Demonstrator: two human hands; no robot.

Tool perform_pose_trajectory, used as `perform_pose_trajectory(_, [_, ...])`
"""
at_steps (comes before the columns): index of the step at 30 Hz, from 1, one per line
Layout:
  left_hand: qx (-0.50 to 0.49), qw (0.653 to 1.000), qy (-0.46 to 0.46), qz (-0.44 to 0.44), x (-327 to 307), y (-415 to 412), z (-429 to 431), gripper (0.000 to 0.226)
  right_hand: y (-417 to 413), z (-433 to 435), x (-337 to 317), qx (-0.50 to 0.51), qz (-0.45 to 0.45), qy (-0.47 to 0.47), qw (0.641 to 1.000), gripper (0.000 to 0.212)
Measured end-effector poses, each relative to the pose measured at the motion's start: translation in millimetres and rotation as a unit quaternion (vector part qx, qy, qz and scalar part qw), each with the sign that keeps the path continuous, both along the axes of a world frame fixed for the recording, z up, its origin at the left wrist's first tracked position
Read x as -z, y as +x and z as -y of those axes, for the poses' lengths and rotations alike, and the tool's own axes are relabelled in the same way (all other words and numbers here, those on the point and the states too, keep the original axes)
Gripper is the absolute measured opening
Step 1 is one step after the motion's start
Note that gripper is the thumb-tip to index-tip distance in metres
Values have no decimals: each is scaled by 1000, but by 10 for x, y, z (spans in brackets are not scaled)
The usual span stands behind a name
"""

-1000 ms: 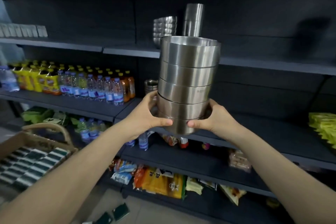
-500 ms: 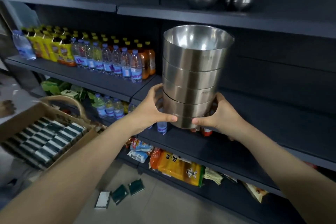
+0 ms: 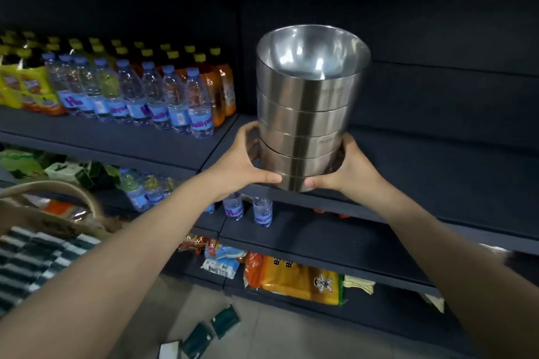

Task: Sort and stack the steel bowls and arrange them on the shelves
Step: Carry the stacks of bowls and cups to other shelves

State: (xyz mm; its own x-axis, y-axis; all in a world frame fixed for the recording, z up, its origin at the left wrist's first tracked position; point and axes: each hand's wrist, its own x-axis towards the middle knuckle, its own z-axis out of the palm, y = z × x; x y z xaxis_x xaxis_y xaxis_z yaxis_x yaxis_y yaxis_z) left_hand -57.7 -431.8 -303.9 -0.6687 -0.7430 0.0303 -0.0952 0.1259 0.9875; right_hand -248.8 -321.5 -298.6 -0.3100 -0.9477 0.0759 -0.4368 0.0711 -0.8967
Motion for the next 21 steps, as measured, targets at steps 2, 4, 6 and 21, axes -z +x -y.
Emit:
perform_pose_trajectory(2, [17,1000,-8,14,78,-58,252,102,-34,170,133,13,10,-9,1000,104])
perform_pose_trajectory(4, [32,999,-24,25,155,-136,462,104,-85,317,260,25,22,-15,999,99])
perform_pose_trajectory(6, [44,998,-39,24,235,-252,643,105,-164,460,376,34,26,-26,999,96])
perform_pose_trajectory(21, [78,995,-65,-22,1160,-1574,1575,90,-1370,1239,1133,77,-22,-20,997,108])
